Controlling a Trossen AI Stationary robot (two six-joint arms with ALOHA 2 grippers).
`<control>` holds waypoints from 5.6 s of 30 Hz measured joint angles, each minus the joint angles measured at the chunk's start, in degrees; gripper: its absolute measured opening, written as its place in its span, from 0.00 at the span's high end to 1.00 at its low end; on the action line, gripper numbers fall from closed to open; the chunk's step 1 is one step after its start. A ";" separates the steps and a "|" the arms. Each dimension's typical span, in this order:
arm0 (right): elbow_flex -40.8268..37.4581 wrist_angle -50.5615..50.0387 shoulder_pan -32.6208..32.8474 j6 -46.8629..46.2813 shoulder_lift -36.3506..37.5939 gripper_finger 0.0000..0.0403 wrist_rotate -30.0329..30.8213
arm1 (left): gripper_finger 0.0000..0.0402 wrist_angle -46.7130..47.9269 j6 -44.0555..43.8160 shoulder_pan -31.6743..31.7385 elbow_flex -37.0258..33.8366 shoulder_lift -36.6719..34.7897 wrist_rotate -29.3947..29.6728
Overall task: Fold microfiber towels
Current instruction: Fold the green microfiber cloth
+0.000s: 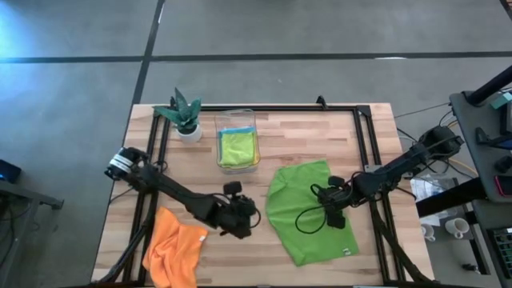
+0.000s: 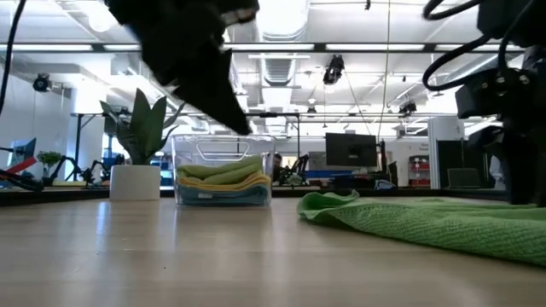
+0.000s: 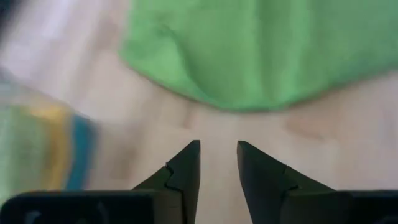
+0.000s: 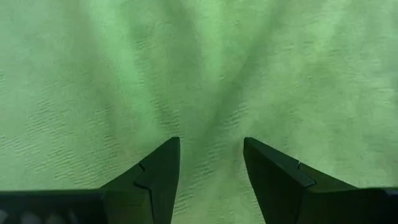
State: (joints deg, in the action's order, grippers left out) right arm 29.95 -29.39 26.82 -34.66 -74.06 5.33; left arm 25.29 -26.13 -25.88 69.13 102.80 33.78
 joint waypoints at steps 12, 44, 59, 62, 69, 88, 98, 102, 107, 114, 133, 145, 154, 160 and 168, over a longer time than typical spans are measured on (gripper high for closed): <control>0.19 0.12 -2.51 -1.48 -2.28 0.56 -3.28 | 0.77 -27.23 9.96 2.16 11.28 11.76 -8.22; 5.74 -4.76 -2.48 -0.71 -1.52 0.56 -0.52 | 0.77 3.39 0.97 -4.73 18.22 10.57 -12.99; 6.92 18.21 0.17 9.47 -5.04 0.56 10.29 | 0.77 -14.77 2.52 7.91 11.55 16.86 1.55; 4.98 25.27 1.62 10.25 -8.65 0.56 9.42 | 0.77 -19.87 2.50 9.10 10.98 20.20 3.54; 5.51 27.10 6.65 7.38 -17.49 0.56 5.76 | 0.77 -8.23 -5.49 11.28 10.79 21.36 12.29; 19.07 12.56 26.98 6.50 -13.30 0.56 14.25 | 0.77 -15.71 5.88 -8.23 10.36 9.24 -3.96; 45.35 -27.57 36.56 -18.61 -30.36 0.56 9.34 | 0.77 -2.76 1.99 -7.60 31.26 23.27 -10.97; 46.58 -27.59 39.23 -25.29 -33.02 0.55 8.09 | 0.77 4.43 1.49 -7.71 34.89 24.81 -11.49; 45.47 -23.94 39.18 -29.77 -34.36 0.47 7.60 | 0.71 4.68 1.12 -8.07 34.34 25.21 -19.35; 44.19 -22.55 39.03 -26.86 -36.96 0.42 9.16 | 0.53 3.42 6.09 -8.79 30.72 25.38 -20.07; 34.98 -13.48 38.67 -20.58 -33.65 0.55 5.45 | 0.95 -6.41 12.41 -8.18 27.94 28.13 -19.90; 32.98 -14.20 38.35 -21.94 -33.51 0.89 3.91 | 1.00 -4.82 10.86 -8.27 27.79 26.52 -21.42; 35.15 -20.95 37.72 -22.20 -32.77 0.98 3.43 | 1.00 -5.29 13.01 -7.84 29.28 25.55 -21.34; 41.35 -28.97 37.76 -23.30 -31.88 0.98 3.32 | 1.00 -5.02 11.45 -8.25 29.25 24.32 -21.57; 48.46 -46.97 37.47 -28.95 -28.71 0.98 10.53 | 1.00 -3.75 15.13 -7.61 26.91 15.84 -15.69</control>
State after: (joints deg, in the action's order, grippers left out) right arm 78.41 -76.36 64.29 -63.61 -102.78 15.86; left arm 21.54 -11.00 -33.49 96.04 118.64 18.09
